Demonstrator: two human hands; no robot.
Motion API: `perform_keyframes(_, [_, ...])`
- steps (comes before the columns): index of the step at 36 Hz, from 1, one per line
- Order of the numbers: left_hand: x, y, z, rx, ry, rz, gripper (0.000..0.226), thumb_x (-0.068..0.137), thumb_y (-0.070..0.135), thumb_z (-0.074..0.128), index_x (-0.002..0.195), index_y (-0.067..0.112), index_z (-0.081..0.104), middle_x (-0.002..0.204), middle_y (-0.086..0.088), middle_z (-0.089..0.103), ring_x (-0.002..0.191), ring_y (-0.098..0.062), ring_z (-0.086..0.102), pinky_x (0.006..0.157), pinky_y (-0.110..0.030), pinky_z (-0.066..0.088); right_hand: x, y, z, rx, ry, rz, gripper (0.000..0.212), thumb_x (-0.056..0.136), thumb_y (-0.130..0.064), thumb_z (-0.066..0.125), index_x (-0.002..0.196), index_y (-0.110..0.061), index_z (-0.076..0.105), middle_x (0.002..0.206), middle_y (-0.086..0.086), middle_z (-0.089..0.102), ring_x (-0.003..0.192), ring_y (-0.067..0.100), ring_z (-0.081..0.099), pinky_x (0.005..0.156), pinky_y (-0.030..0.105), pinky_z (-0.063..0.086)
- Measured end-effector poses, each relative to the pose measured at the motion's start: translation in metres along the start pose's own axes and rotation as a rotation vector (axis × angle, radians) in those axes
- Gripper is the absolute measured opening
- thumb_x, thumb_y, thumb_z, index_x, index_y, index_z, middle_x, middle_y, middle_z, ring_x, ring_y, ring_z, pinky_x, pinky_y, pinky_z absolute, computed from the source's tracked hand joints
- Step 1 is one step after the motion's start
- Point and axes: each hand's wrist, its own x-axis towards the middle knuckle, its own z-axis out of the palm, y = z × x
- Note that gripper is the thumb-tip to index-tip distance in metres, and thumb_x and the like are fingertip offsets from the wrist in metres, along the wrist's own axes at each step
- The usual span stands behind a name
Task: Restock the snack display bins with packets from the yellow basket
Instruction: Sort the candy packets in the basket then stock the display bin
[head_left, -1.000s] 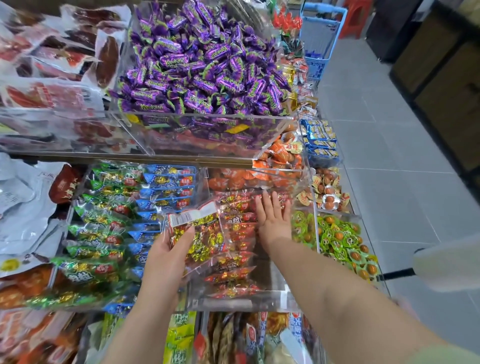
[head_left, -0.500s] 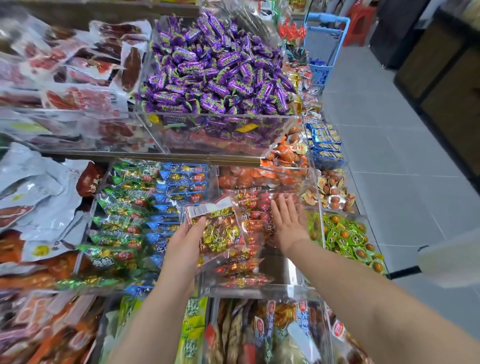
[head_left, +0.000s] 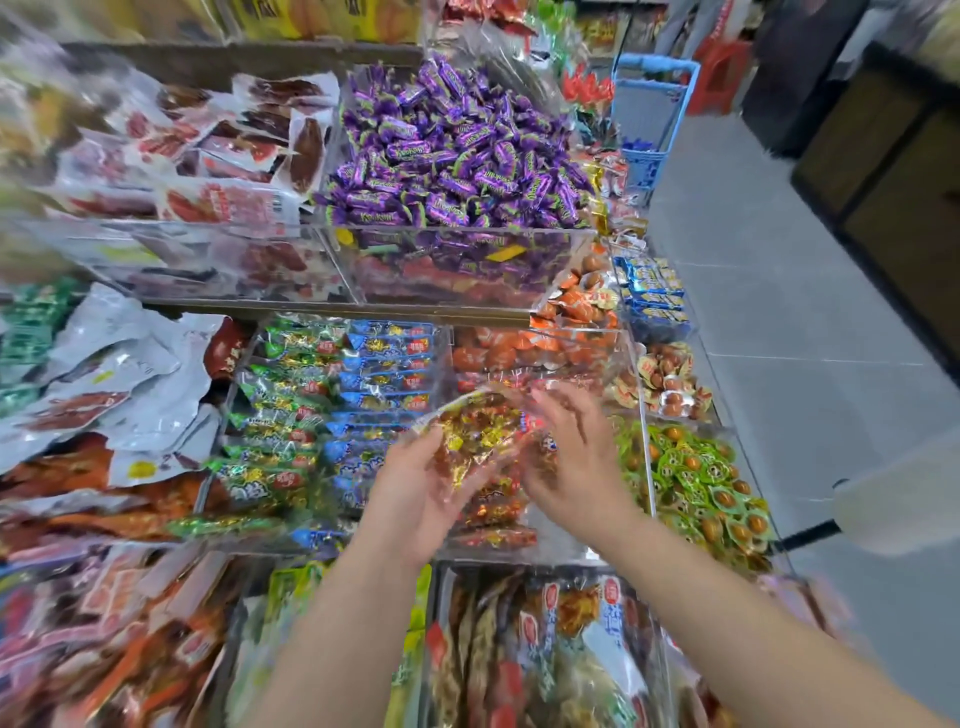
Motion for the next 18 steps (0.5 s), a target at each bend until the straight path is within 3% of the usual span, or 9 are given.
perform_keyframes(2, [0.000,-0.004,0.004,-0.007,0.010,0.021,0.032,0.099,0.010,0.048,0.130,0.003,0.045,0.110,-0.018,0.068,0.082,-0.026,0.074,0.060,-0.038,0.059,-0.005,-0.006,-0.010,-0.048,0.053,-0.135,0.079,0.071,-0.027,0.077,0.136,-0.010,0.035,0.135,0.007,0.035,0.128,0.027,0.037,0.104,0.048,0.036])
perform_keyframes(4, [-0.002,-0.007,0.007,0.034,-0.002,0.031,0.030,0.099,0.009,0.049,0.129,0.009,0.043,0.114,-0.017,0.065,0.076,-0.022,0.074,0.060,-0.042,0.059,-0.007,-0.011,-0.022,-0.055,0.117,-0.150,0.079,0.071,-0.036,0.077,0.134,-0.013,0.035,0.135,0.005,0.034,0.127,0.026,0.036,0.104,0.048,0.035])
perform_keyframes(6, [-0.004,-0.010,0.008,0.101,-0.032,0.024,0.040,0.099,0.010,0.049,0.136,0.019,0.035,0.118,-0.015,0.063,0.087,-0.026,0.073,0.064,-0.048,0.059,-0.005,-0.014,-0.035,-0.054,0.180,-0.223,0.069,0.071,-0.036,0.073,0.128,-0.017,0.039,0.132,0.005,0.035,0.125,0.027,0.038,0.104,0.046,0.034])
perform_keyframes(8, [-0.008,-0.015,0.011,0.176,-0.070,0.013,0.040,0.100,0.012,0.047,0.136,0.023,0.033,0.120,-0.015,0.064,0.096,-0.031,0.069,0.067,-0.048,0.059,-0.003,-0.015,-0.044,-0.120,0.142,-0.353,0.056,0.072,-0.029,0.074,0.122,-0.020,0.050,0.128,0.005,0.046,0.119,0.027,0.047,0.100,0.044,0.039])
perform_keyframes(10, [-0.012,-0.017,0.014,0.276,-0.107,0.003,0.027,0.101,0.014,0.047,0.127,0.014,0.040,0.107,-0.014,0.069,0.084,-0.027,0.070,0.057,-0.039,0.057,-0.003,-0.017,-0.049,-0.169,0.035,-0.421,0.045,0.068,-0.022,0.082,0.109,-0.017,0.067,0.112,0.004,0.065,0.103,0.025,0.062,0.092,0.042,0.048])
perform_keyframes(12, [-0.014,-0.017,0.018,0.368,-0.143,-0.032,0.020,0.101,0.014,0.048,0.119,0.008,0.043,0.093,-0.013,0.070,0.071,-0.023,0.071,0.057,-0.037,0.057,-0.006,-0.018,-0.051,-0.192,-0.049,-0.408,0.036,0.063,-0.016,0.086,0.097,-0.012,0.074,0.098,0.004,0.072,0.090,0.024,0.069,0.083,0.043,0.054])
perform_keyframes(15, [-0.013,-0.017,0.021,0.498,-0.173,-0.113,0.025,0.100,0.018,0.050,0.122,0.008,0.042,0.106,-0.019,0.068,0.088,-0.031,0.070,0.079,-0.046,0.059,-0.011,-0.013,-0.052,-0.204,-0.117,-0.353,0.038,0.063,-0.007,0.084,0.099,-0.008,0.074,0.098,0.006,0.073,0.085,0.024,0.071,0.071,0.038,0.058])
perform_keyframes(18, [-0.012,-0.009,0.023,0.780,-0.185,-0.160,0.028,0.099,0.041,0.047,0.111,0.016,0.050,0.098,-0.012,0.070,0.088,-0.026,0.071,0.069,-0.037,0.061,-0.008,-0.006,-0.058,-0.200,-0.217,-0.180,0.037,0.073,-0.005,0.077,0.108,-0.012,0.070,0.095,0.004,0.073,0.078,0.024,0.070,0.059,0.032,0.055])
